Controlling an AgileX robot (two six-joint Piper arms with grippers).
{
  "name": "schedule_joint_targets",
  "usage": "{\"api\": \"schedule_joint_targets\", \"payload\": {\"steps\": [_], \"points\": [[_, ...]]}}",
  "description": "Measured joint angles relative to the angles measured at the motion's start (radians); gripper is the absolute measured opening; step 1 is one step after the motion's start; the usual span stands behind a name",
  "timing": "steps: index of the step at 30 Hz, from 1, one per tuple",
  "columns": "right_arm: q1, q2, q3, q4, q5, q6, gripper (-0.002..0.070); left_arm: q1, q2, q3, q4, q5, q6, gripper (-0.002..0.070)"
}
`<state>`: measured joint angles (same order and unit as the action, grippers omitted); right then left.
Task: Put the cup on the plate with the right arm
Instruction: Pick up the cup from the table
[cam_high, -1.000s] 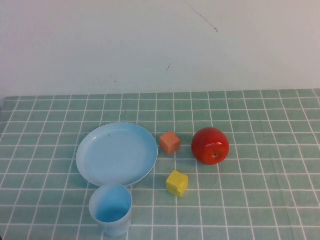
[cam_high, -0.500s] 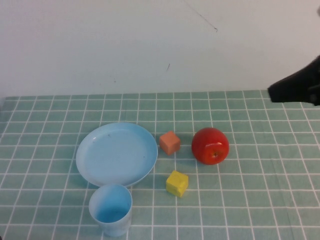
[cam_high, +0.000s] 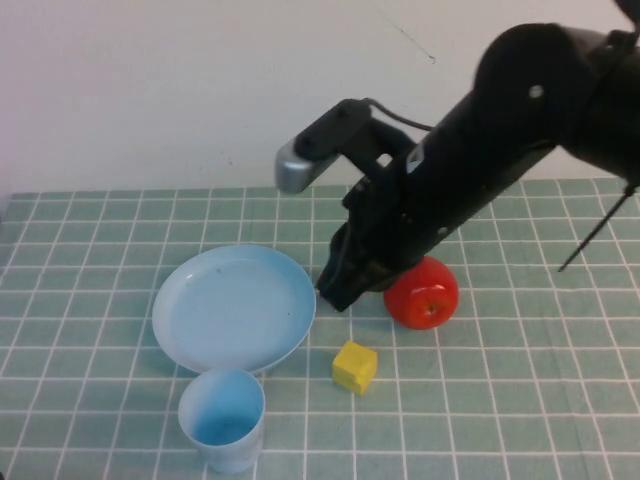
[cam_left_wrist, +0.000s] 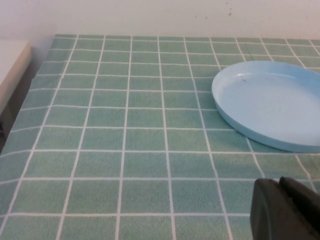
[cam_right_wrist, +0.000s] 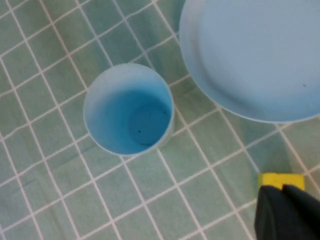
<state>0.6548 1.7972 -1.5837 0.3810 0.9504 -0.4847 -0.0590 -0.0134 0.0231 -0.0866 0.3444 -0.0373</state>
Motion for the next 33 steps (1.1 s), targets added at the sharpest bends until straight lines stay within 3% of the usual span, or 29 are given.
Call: {"api": "schedule_joint_targets", "payload": {"steps": [11,13,18,21,33], "points": [[0.144,0.215,-0.234,-0.038,0.106,0.027,0.0026,0.000,0.000,0.000,0.000,0.000,0.000,-0.0003],[0.159,0.237,-0.244,-0.038,0.110,0.027,0.0068,0.000,0.000,0.000,0.000,0.000,0.000,-0.0003],[0.173,0.281,-0.249,-0.038,0.110,0.036,0.0252,0.000,0.000,0.000,0.000,0.000,0.000,-0.0003],[0.173,0.299,-0.249,-0.040,0.091,0.040,0.0311,0.000,0.000,0.000,0.000,0.000,0.000,-0.0003],[0.173,0.387,-0.249,-0.046,0.041,0.041,0.0312,0.000,0.000,0.000,0.000,0.000,0.000,-0.0003]]}}
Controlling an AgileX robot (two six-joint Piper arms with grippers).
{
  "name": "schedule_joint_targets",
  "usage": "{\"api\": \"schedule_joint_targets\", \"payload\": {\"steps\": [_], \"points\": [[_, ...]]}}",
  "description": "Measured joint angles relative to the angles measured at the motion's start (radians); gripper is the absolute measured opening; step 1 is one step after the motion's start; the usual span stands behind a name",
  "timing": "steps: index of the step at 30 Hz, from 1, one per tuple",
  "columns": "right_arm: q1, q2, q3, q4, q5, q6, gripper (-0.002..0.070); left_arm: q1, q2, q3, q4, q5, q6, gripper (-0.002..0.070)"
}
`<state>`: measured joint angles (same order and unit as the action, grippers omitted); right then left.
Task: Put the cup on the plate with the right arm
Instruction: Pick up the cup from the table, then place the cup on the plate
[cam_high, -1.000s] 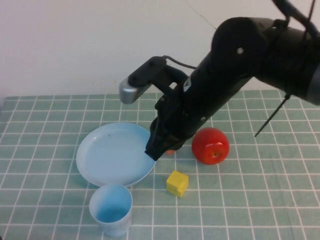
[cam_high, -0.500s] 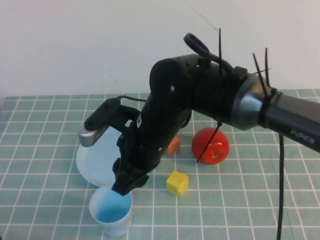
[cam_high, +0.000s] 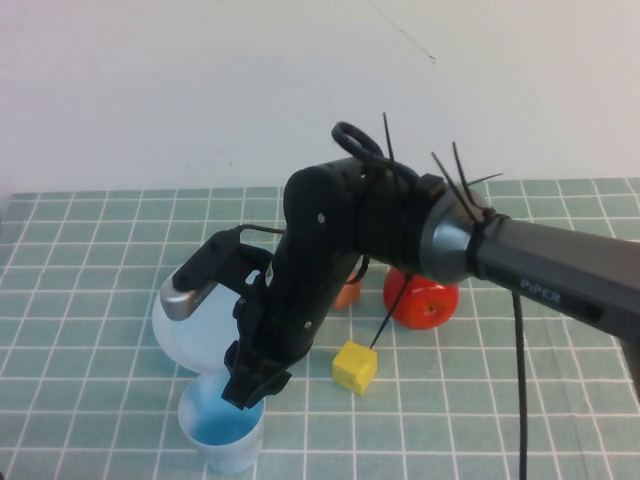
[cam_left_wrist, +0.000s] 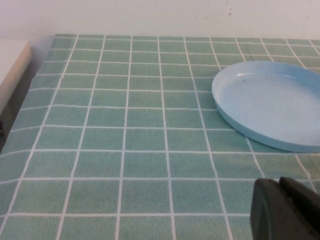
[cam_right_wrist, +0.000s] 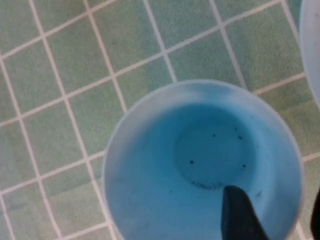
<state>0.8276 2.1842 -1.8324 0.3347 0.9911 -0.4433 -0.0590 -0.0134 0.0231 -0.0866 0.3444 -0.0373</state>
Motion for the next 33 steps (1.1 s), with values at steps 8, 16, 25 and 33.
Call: {"api": "schedule_joint_targets", "payload": {"steps": [8,16,25,33], "points": [[0.000,0.019,-0.054,-0.012,-0.023,-0.029,0.0028,0.000,0.000,0.000,0.000,0.000,0.000,-0.0003],[0.000,0.022,-0.281,-0.105,-0.025,-0.036,0.0018,0.000,0.000,0.000,0.000,0.000,0.000,-0.0003],[-0.065,0.098,-0.347,-0.155,-0.029,-0.036,0.0018,0.000,0.000,0.000,0.000,0.000,0.000,-0.0003],[-0.102,0.170,-0.347,-0.154,-0.047,-0.044,0.0017,0.000,0.000,0.000,0.000,0.000,-0.002,-0.0003]]}}
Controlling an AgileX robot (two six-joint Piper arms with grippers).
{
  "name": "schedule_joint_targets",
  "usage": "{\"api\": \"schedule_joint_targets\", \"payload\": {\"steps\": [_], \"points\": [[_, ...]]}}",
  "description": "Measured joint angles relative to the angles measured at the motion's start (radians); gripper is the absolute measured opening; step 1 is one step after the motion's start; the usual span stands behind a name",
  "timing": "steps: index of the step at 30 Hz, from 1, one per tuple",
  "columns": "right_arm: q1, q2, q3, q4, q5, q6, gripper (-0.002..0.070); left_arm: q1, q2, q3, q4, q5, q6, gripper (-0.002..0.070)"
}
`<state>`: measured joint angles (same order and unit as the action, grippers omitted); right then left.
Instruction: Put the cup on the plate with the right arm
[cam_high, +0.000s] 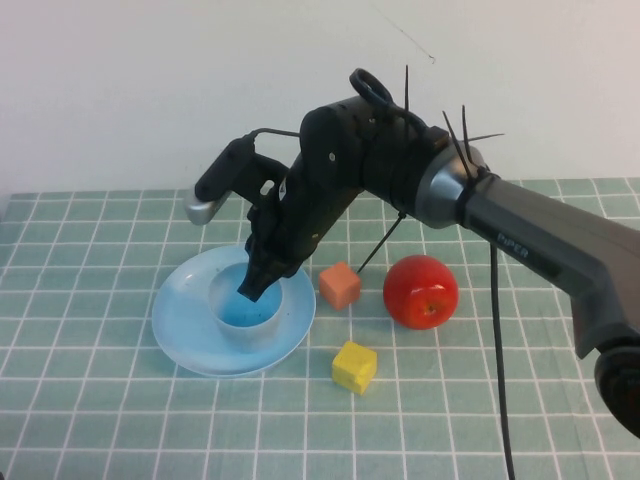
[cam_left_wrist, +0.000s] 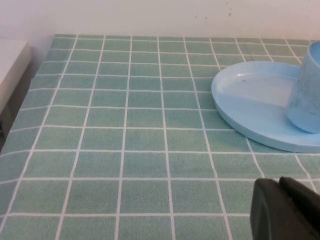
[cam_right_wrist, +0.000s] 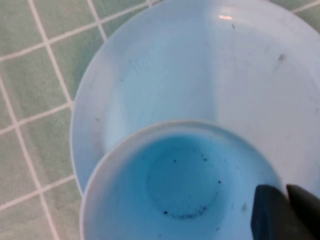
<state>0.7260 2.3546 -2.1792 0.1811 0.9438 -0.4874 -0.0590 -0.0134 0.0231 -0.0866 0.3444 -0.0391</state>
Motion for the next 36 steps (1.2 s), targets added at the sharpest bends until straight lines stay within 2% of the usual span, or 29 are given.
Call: {"api": "schedule_joint_targets", "payload": {"steps": [5,10,12,14,17,21,23,27,32,36], "points": [[-0.002,0.011,0.000,0.006,-0.013,-0.004,0.0044,0.000,0.000,0.000,0.000,0.000,0.002,-0.0003],[-0.002,0.001,-0.002,0.008,-0.006,0.009,0.0212,0.000,0.000,0.000,0.000,0.000,0.002,-0.0003],[-0.002,-0.015,-0.002,0.008,-0.001,0.013,0.0250,0.000,0.000,0.000,0.000,0.000,0.002,-0.0003],[-0.002,-0.041,-0.002,0.008,0.008,0.016,0.0258,0.000,0.000,0.000,0.000,0.000,0.002,-0.0003],[-0.002,-0.089,-0.002,0.008,0.048,0.018,0.0214,0.000,0.000,0.000,0.000,0.000,0.002,-0.0003],[-0.002,-0.170,-0.002,-0.030,0.159,0.037,0.0063,0.000,0.000,0.000,0.000,0.000,0.002,-0.0003],[-0.002,-0.216,-0.002,-0.070,0.224,0.051,0.0027,0.000,0.000,0.000,0.000,0.000,0.002,-0.0003],[-0.002,-0.314,0.003,-0.169,0.289,0.079,0.0006,0.000,0.000,0.000,0.000,0.000,0.002,-0.0003],[-0.002,-0.487,0.078,-0.204,0.293,0.089,0.0000,0.000,0.000,0.000,0.000,0.000,0.002,-0.0003],[-0.002,-0.650,0.243,-0.205,0.291,0.089,-0.0001,0.000,0.000,0.000,0.000,0.000,0.002,-0.0003]]}}
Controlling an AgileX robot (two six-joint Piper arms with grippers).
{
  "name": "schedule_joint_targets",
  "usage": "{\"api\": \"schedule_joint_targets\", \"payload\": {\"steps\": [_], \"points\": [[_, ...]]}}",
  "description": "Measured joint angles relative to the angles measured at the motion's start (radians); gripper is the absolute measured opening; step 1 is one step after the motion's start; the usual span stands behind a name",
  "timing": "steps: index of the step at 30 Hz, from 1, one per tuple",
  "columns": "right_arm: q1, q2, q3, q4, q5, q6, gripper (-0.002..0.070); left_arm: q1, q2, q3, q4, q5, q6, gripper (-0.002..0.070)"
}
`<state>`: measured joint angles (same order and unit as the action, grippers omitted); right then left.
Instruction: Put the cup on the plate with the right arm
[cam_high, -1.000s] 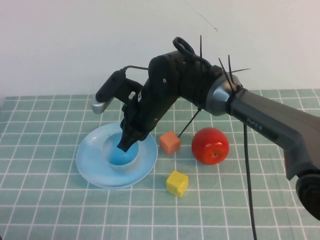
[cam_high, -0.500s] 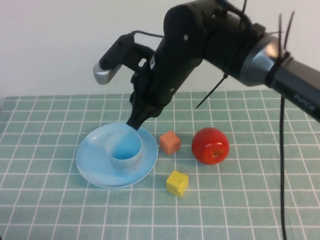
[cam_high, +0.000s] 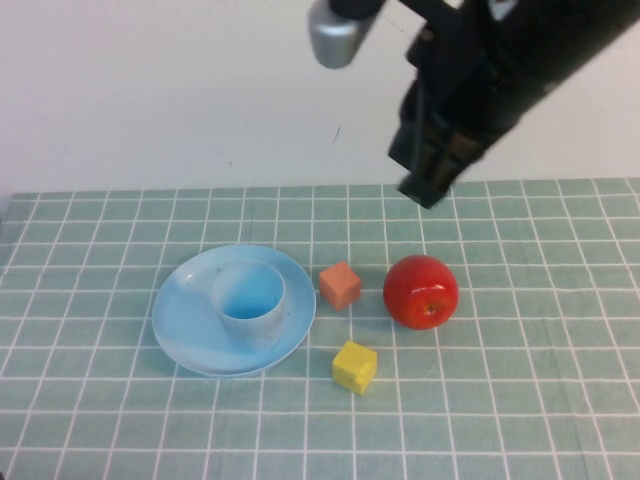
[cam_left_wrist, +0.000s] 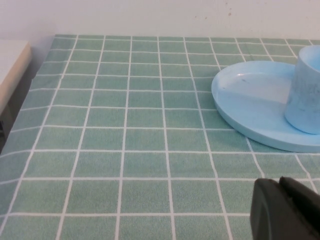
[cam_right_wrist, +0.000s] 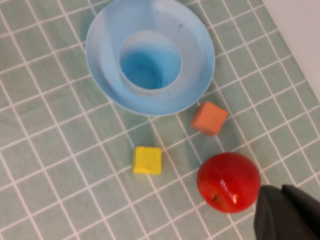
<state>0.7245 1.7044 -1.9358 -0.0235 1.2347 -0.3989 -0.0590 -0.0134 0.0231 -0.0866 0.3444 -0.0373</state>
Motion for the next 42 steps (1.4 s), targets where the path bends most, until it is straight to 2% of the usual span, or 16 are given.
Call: {"api": "schedule_joint_targets", "payload": {"steps": [9,13,22,28,31,34,39,42], "points": [[0.000,-0.458,0.636,0.034,-0.249,0.046,-0.0002,0.000,0.000,0.000,0.000,0.000,0.000,-0.0003],[0.000,-0.603,0.797,0.076,-0.288,0.061,-0.0002,0.000,0.000,0.000,0.000,0.000,0.000,-0.0003],[0.000,-0.700,0.851,0.162,-0.229,0.069,-0.0002,0.000,0.000,0.000,0.000,0.000,0.000,-0.0003],[0.000,-0.700,0.858,0.158,-0.217,0.055,-0.0002,0.000,0.000,0.000,0.000,0.000,0.000,-0.0003],[-0.009,-0.731,0.892,0.099,-0.285,-0.012,-0.0002,0.000,0.000,0.000,0.000,0.000,0.000,-0.0003],[-0.087,-0.807,0.961,0.079,-0.445,-0.089,-0.0002,0.000,0.000,0.000,0.000,0.000,0.000,-0.0003],[-0.354,-1.038,1.172,0.102,-0.764,-0.119,-0.0002,0.000,0.000,0.000,0.000,0.000,0.000,-0.0003],[-0.511,-1.218,1.319,0.137,-0.866,-0.119,-0.0002,0.000,0.000,0.000,0.000,0.000,0.000,-0.0003]]}}
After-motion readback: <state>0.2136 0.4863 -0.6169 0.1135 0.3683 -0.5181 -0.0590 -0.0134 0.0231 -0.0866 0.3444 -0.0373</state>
